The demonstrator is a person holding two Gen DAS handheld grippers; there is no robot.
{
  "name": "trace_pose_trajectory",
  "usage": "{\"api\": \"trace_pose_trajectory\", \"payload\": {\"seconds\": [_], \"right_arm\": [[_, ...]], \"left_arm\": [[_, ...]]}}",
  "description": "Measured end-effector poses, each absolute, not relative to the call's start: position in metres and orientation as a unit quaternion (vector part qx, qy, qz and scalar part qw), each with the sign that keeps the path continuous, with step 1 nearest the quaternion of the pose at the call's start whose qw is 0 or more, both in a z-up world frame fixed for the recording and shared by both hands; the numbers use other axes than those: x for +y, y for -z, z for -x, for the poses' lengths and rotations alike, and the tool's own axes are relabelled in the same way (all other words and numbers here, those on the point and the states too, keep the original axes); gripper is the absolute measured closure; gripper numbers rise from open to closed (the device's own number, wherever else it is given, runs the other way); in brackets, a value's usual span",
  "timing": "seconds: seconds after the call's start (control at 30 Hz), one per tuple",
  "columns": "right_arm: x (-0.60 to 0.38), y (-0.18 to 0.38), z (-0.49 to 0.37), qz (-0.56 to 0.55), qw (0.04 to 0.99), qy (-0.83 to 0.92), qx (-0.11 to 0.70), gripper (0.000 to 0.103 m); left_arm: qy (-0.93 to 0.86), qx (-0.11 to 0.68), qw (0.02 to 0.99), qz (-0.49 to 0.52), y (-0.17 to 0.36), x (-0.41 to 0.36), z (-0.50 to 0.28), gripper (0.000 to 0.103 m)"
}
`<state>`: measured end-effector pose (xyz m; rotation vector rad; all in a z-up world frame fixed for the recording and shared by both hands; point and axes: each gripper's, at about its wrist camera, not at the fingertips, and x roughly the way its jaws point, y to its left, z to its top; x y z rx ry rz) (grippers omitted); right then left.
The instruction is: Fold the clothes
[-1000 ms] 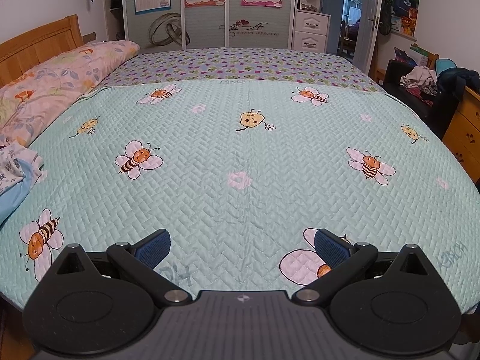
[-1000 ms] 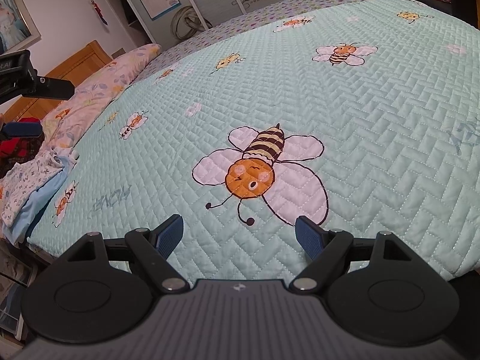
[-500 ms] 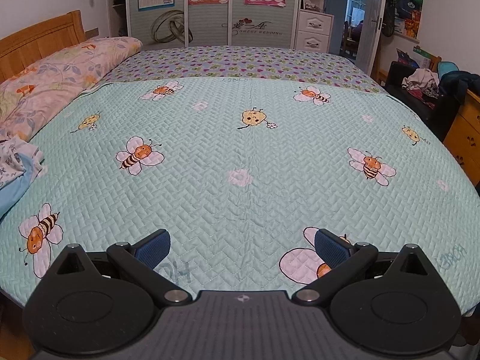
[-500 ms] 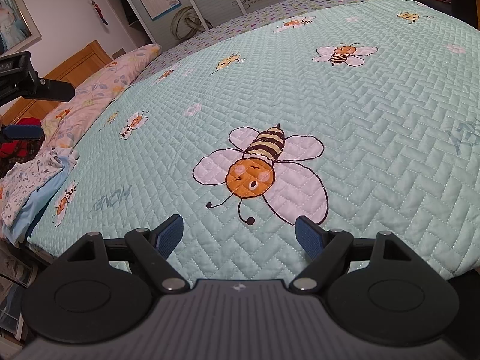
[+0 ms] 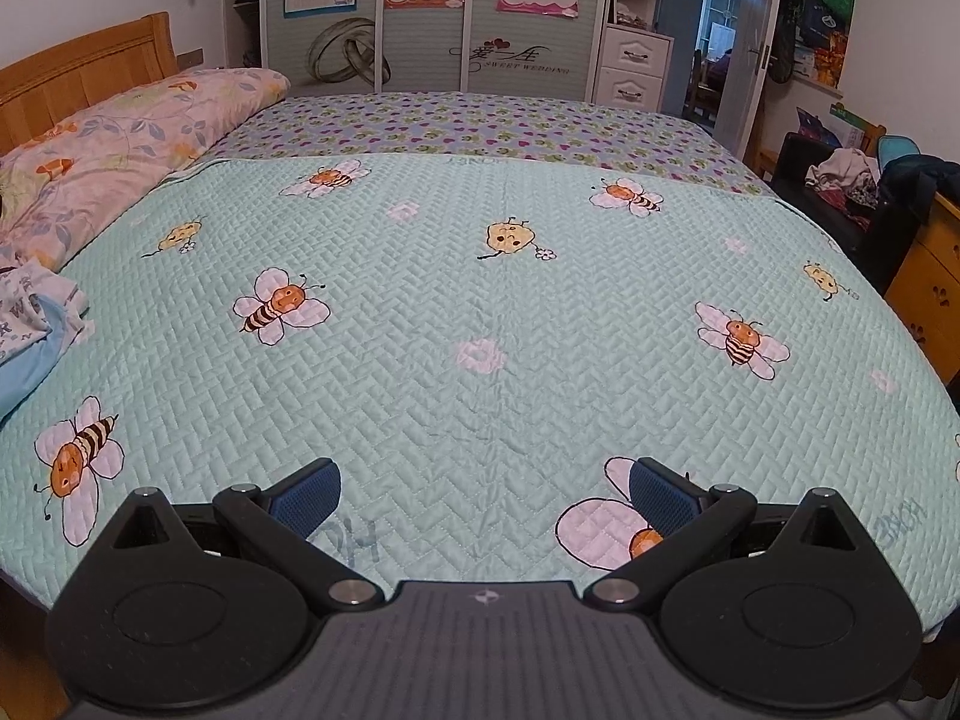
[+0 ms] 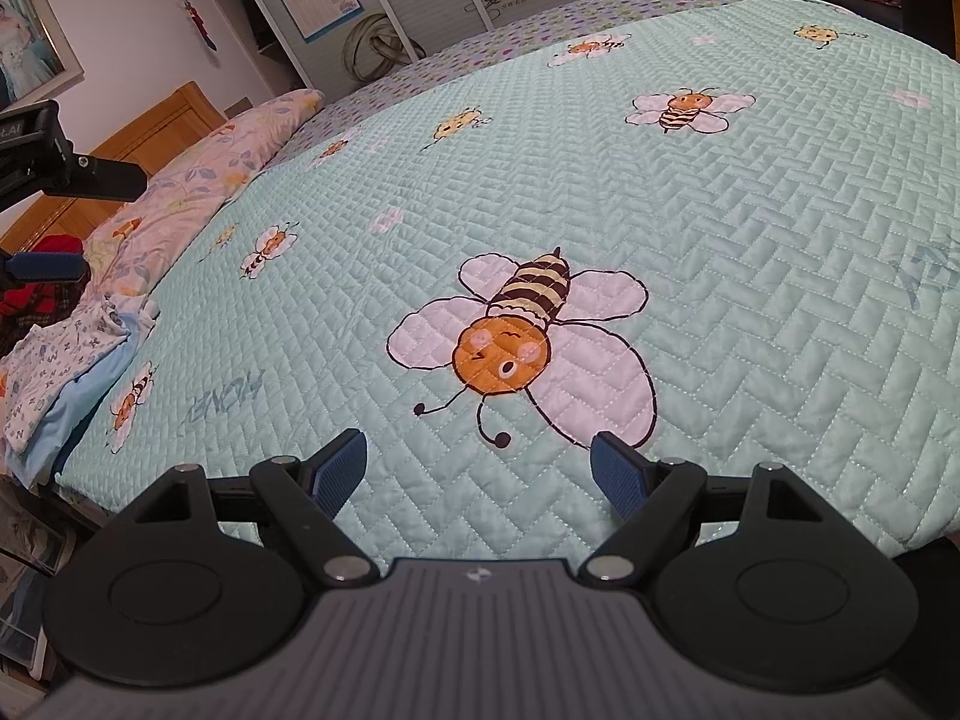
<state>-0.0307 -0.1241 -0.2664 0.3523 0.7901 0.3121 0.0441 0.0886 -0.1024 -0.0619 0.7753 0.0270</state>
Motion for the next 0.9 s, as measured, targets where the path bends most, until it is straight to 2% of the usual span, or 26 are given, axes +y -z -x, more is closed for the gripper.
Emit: {"api": "trace_pose_trajectory", "payload": {"seconds": [0.9], "right_arm": [[-0.1240, 0.2688, 0.0322, -0.172, 0.895, -0.150, 0.383, 0.020]], "left_arm": [[-0.010, 0.376, 0.926, 0.015, 0.1060, 0.0831, -0.0415, 0.001]]}}
